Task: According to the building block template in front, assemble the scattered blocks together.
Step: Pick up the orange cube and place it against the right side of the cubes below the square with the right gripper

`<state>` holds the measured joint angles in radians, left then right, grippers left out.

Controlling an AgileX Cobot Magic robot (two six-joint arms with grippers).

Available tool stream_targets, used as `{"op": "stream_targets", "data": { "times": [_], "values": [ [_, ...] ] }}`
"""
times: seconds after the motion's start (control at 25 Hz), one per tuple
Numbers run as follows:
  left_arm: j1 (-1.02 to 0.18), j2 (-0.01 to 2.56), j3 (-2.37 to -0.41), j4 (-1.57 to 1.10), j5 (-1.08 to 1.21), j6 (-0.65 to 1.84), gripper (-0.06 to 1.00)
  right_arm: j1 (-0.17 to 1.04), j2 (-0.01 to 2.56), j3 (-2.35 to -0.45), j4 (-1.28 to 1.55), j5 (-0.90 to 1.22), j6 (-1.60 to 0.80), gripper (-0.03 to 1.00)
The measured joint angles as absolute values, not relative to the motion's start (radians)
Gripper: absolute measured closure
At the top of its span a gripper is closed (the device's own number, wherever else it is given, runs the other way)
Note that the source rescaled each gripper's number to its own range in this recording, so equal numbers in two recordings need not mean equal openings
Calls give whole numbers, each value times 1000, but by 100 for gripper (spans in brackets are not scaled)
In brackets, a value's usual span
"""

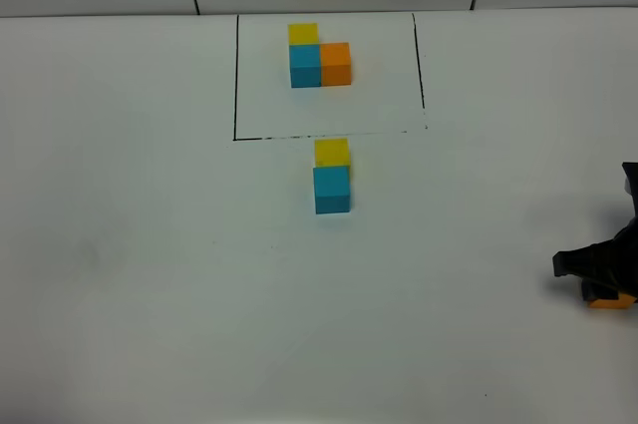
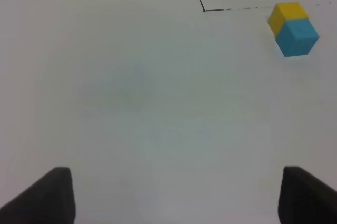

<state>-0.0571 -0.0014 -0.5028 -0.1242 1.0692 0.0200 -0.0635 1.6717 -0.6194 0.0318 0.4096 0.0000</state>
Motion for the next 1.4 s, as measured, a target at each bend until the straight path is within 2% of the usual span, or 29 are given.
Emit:
{"op": "stream_targets", "data": {
  "times": [0.2,0.32,0.64,1.0,1.24,1.4],
  "values": [
    [-57,-1,-503,-124,1069,20,29,-22,1672,-628,-39,432,-203,94],
    [-57,-1,-503,-124,1069,20,29,8,1672,-680,-80,516,-317,94],
    [-57,-1,-503,-124,1069,20,29,182,1728,-982,-139,781,-635,94],
    [-57,-1,-503,-124,1069,20,29,355,1980,-1327,-64,939,-887,94],
    [-57,-1,-503,-124,1069,20,29,400,2138,-1546,0,1011,-1016,94],
    [-57,-1,-503,-124,1069,20,29,402,2197,-1628,55,1009,-1089,94]
  ]
}}
